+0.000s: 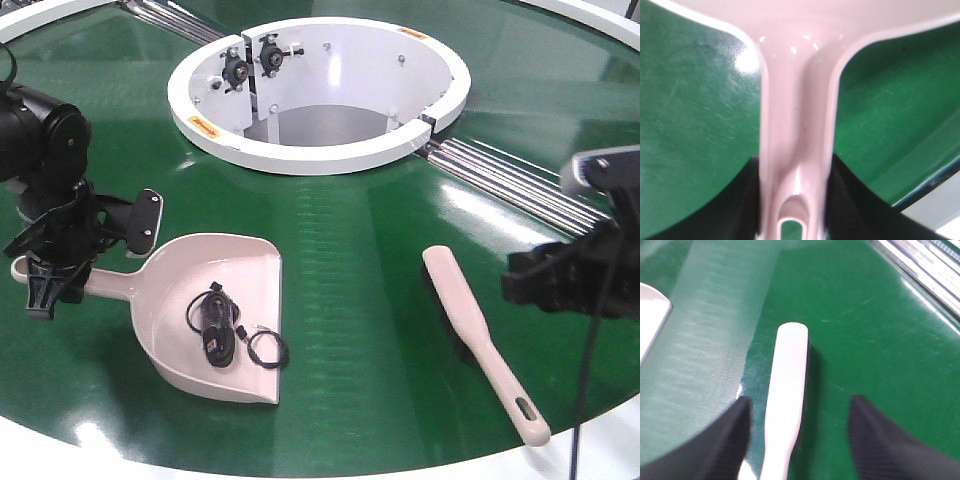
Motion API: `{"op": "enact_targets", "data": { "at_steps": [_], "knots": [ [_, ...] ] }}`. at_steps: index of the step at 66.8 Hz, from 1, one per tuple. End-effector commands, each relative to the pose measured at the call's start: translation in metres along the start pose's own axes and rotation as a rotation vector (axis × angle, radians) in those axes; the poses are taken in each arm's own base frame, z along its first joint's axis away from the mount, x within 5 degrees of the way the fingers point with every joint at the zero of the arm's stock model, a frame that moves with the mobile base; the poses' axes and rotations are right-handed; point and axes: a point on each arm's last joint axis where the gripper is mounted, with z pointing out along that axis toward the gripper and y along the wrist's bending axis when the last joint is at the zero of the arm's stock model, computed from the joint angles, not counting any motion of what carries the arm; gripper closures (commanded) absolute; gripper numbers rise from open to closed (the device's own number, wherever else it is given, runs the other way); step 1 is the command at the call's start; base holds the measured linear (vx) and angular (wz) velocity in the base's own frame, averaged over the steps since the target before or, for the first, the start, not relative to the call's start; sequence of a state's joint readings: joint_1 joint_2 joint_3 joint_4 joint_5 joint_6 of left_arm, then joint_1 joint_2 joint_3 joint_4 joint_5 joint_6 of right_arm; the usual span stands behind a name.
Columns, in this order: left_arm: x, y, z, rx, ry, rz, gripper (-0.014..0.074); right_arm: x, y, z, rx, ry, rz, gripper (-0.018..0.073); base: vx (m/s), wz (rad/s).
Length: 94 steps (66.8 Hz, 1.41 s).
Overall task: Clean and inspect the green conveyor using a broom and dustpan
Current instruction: 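Open the right gripper, release the brush, and withdraw the right arm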
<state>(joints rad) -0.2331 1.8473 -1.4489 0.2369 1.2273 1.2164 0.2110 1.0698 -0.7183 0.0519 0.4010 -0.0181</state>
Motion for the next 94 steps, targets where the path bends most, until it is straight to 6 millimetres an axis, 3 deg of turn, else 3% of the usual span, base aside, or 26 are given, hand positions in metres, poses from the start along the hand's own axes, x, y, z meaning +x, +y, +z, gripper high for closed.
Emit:
{"op": "enact_targets", "data": {
  "at_steps": [1,7,94],
  "knots": [
    [0.003,-0.003,-0.025,-0.04,-0.02,-0.024,0.0604,-0.004,-0.001,-0.017,0.002,-0.153,0.003,0.0393,0.0,0.0],
    [0.003,-0.003,-0.025,-0.04,-0.02,-0.024,0.0604,-0.001,0.0,-0.025,-0.002,-0.17,0.01,0.0575,0.0,0.0],
    [0.003,-0.003,-0.025,-0.049,-0.02,-0.023,0.059,-0.004,0.0,-0.03,-0.002,-0.208,0.01,0.0567,0.0,0.0]
  ]
}}
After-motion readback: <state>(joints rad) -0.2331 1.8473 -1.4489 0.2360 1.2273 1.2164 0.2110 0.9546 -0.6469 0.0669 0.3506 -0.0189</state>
